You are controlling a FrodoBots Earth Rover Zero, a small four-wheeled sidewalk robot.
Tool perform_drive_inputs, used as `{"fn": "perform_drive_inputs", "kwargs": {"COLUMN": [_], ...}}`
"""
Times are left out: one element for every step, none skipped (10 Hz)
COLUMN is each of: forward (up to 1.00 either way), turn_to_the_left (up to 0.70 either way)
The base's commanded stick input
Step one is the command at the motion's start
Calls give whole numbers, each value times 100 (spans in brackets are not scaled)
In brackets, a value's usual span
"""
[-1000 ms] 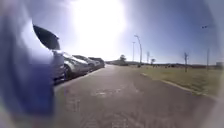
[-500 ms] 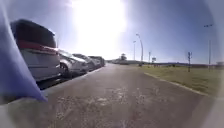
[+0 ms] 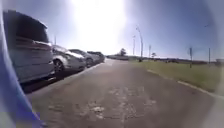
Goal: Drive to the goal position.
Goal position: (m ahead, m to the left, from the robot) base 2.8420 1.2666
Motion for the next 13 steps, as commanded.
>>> {"fn": "perform_drive_inputs", "kwargs": {"forward": [85,85,85,85,85,85,85,85,85,85,85,85,85], "turn_to_the_left": [-17,-21,-25,-29,-33,-34,-34,-34,-34,-34,-34,-34,-34]}}
